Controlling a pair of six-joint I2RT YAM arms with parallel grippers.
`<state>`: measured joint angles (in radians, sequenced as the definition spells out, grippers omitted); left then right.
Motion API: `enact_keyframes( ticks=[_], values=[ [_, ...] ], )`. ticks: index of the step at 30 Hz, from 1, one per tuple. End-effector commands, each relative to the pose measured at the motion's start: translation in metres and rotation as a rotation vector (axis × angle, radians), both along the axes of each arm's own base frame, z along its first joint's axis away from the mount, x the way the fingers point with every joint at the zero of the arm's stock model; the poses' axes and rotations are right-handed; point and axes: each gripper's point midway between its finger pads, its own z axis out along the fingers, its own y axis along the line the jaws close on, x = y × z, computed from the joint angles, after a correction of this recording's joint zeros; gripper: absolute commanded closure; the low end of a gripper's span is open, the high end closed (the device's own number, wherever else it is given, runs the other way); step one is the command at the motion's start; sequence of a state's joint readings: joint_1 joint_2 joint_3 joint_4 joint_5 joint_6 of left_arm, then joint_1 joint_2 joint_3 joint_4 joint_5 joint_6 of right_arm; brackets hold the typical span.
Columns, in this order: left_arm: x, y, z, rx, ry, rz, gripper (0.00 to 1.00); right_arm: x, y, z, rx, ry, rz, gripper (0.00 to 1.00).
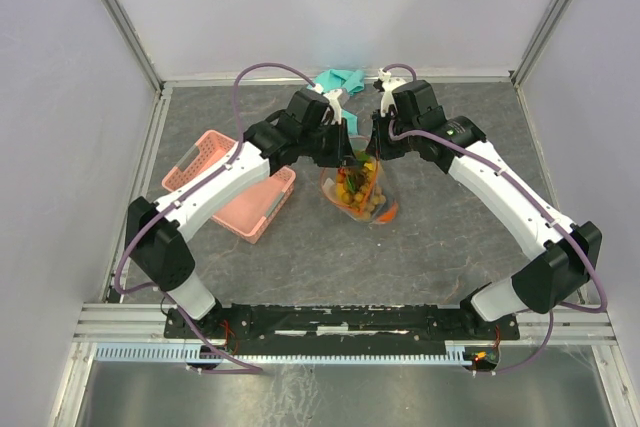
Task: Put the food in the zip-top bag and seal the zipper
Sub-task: Place the fake fruit in the zipper food storage bag.
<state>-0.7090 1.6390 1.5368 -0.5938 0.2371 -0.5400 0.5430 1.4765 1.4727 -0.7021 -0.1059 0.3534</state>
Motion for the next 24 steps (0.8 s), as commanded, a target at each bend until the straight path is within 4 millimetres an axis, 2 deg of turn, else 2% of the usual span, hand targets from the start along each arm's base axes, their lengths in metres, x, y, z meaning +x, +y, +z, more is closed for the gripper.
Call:
enact_keyframes(
  ticks=[1, 5, 10, 14, 17, 20, 21, 24],
  values=[
    [-0.011, -0.026, 0.030, -0.151, -0.110, -0.154, 0.94, 0.005, 0.006, 0.041, 0.081, -0.123, 0.026, 0.98],
    [-0.009, -0.030, 0.017, -0.148, -0.117, -0.177, 0.94, 0.004, 0.007, 0.040, 0.083, -0.122, 0.032, 0.98],
    [0.007, -0.013, -0.017, 0.000, -0.180, -0.154, 0.93, 0.003, 0.006, 0.040, 0.081, -0.125, 0.034, 0.98],
    [0.014, -0.011, -0.027, 0.047, -0.209, -0.166, 0.87, 0.003, 0.006, 0.040, 0.082, -0.125, 0.037, 0.98],
    [0.025, -0.002, -0.036, 0.114, -0.235, -0.124, 0.81, 0.002, 0.006, 0.041, 0.082, -0.126, 0.038, 0.98],
    [0.032, 0.008, -0.035, 0.169, -0.248, -0.080, 0.69, 0.002, 0.003, 0.041, 0.076, -0.131, 0.027, 0.98],
    [0.034, 0.010, -0.032, 0.175, -0.254, -0.066, 0.63, 0.002, 0.002, 0.041, 0.071, -0.132, 0.024, 0.98],
    [0.033, 0.014, -0.019, 0.174, -0.254, -0.039, 0.55, 0.003, -0.001, 0.040, 0.061, -0.135, 0.010, 0.98]
  ],
)
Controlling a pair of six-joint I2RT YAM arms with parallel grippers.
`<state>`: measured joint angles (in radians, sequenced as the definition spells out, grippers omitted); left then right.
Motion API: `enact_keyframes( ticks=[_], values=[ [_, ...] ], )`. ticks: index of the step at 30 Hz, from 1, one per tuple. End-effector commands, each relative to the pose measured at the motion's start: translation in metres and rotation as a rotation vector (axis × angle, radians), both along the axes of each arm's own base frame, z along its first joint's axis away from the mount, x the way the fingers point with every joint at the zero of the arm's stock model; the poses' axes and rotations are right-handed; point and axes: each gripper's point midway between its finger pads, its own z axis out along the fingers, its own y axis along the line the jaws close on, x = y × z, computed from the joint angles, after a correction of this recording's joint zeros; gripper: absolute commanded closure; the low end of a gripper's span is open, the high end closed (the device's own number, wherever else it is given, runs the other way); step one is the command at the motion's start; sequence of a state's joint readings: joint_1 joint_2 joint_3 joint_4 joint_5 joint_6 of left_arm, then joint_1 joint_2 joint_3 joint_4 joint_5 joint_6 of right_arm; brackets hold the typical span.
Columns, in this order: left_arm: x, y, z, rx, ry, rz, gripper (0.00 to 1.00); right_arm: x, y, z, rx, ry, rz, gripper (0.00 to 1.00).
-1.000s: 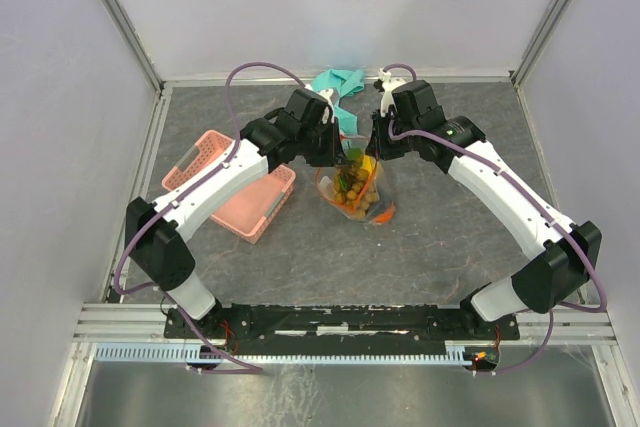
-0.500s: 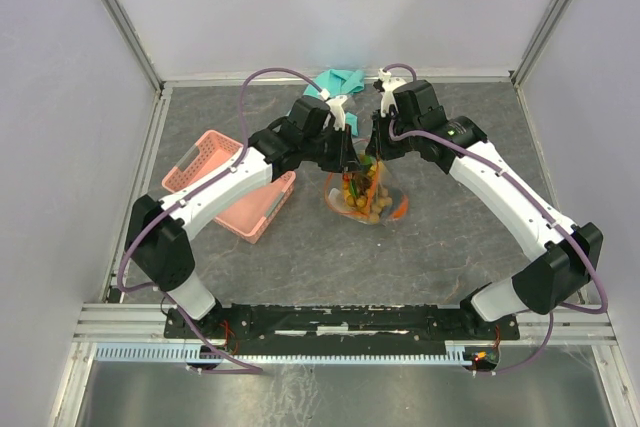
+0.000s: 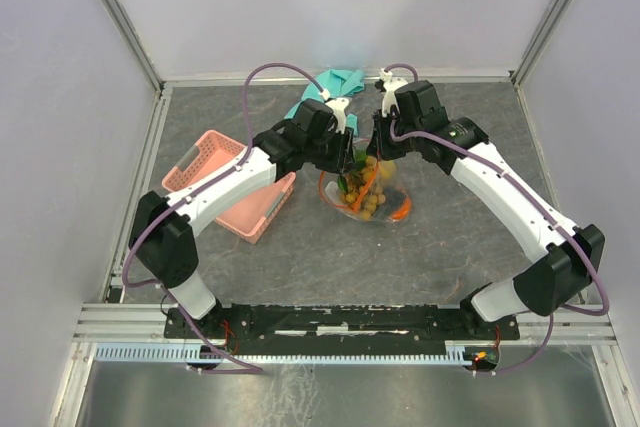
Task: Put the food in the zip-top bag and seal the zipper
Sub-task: Place the fake fruit in the zipper food storage bag.
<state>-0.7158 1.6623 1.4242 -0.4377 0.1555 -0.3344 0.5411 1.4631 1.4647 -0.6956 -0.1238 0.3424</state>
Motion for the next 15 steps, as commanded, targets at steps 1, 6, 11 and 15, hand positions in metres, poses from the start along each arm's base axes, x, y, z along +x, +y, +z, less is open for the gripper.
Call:
enact_keyframes(
  ticks=[1, 6, 11, 15],
  values=[
    [0.010, 0.010, 0.024, 0.045, -0.076, 0.040, 0.53, 0.006, -0.002, 0.036, 0.051, -0.125, -0.012, 0.98],
    [-0.001, 0.018, 0.051, 0.006, -0.068, 0.067, 0.41, 0.009, -0.003, 0.034, 0.046, -0.120, -0.023, 0.98],
    [-0.015, 0.031, 0.074, -0.016, -0.066, 0.094, 0.37, 0.012, -0.003, 0.033, 0.042, -0.117, -0.030, 0.98],
    [-0.020, 0.054, 0.078, 0.016, -0.059, 0.187, 0.36, 0.013, -0.003, 0.033, 0.039, -0.117, -0.032, 0.98]
  ],
)
